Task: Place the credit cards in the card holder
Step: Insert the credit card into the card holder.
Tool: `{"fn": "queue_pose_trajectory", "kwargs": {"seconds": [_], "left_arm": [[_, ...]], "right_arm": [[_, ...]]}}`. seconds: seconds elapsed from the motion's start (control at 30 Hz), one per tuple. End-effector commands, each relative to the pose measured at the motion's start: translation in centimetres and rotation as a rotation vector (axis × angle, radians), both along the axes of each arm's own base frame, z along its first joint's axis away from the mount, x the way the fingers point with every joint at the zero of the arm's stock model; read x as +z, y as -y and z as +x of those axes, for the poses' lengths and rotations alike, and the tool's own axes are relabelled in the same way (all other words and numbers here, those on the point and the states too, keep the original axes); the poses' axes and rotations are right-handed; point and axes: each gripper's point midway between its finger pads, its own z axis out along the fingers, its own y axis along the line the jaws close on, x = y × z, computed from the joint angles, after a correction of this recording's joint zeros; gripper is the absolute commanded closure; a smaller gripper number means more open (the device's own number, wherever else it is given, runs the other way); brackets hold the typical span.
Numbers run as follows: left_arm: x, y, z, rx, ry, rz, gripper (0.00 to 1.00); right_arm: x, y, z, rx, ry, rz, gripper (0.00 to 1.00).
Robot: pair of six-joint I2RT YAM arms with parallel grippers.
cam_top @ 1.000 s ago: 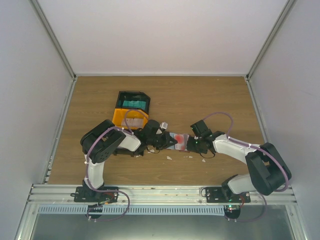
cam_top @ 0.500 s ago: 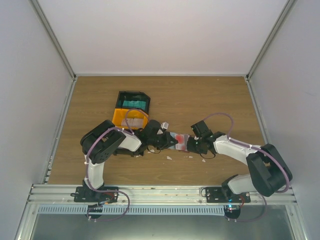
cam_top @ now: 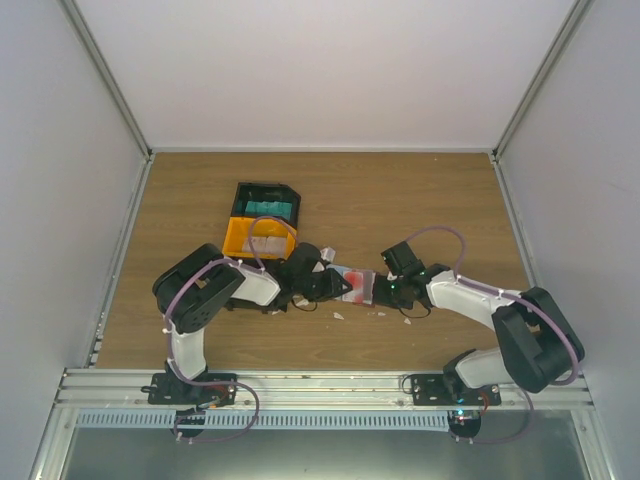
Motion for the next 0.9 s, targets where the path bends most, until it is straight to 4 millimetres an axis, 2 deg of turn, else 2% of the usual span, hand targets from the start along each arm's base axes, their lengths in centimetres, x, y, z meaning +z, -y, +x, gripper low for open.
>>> {"fn": "queue_pose_trajectory", "kwargs": {"seconds": [0.0, 0.23, 0.4, 0.67, 0.87], "left_arm": [[-1.3, -1.6, -0.8, 0.013, 0.018, 0.072, 0.78], [-1.4, -2.5, -0.8, 0.030, 0.044, 0.106, 0.77], [-1.2, -3.0, -0.7, 0.045, 0.066, 0.112, 0.78], [-0.2, -2.7, -0.7, 0.033, 0.092, 0.086, 0.89], [0.1, -2.5, -0.7, 0.026, 0.094, 0.074, 0.92]], "right_arm": [[-0.6, -0.2, -0.3, 0.020, -0.015, -0.001, 0.90], [-0.7, -0.3, -0.3, 0.027, -0.017, 0.003, 0.91], [0.2, -1.0, 0.0, 0.057, 0.014, 0.036, 0.89], [3.1, -1.0, 1.0, 0.050, 0.110, 0.046, 0.73], [3.8, -1.6, 1.8, 0.088, 0.147, 0.009, 0.62]]}}
